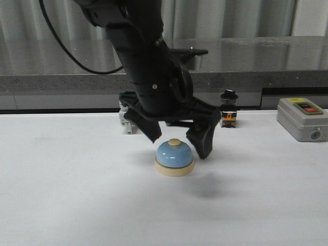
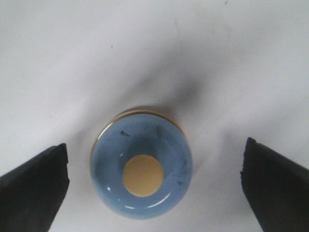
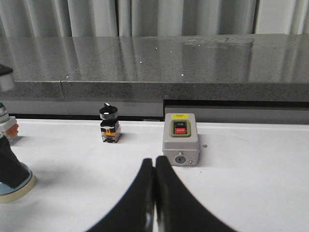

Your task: Place and press bell with both arms

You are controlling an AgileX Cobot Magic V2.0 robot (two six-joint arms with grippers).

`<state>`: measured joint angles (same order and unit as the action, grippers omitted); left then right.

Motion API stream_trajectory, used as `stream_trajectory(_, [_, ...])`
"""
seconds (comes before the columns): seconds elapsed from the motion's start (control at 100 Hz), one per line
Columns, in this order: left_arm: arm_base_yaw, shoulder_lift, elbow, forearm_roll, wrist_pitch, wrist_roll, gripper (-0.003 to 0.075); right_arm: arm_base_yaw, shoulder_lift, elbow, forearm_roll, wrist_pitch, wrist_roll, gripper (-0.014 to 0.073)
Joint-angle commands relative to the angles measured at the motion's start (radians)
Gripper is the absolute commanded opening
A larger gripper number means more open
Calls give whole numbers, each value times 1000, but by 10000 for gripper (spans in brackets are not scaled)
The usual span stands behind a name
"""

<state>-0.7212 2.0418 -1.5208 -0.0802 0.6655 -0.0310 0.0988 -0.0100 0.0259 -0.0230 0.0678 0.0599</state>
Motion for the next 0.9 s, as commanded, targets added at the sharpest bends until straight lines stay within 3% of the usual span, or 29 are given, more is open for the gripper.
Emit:
stream_trajectory(0.0, [14,-119,-24,-4,-36,-7,690,-7,-19,-14,6,-79,-2,-60])
stream_trajectory(0.42, [169,-348,61,-2,-61,-7,690,-7,-19,-14,6,-79,-2,-60])
stream_trajectory(0.89, [438,-729,512,-6,-299,-13,690,-7,-19,-14,6,-79,-2,-60])
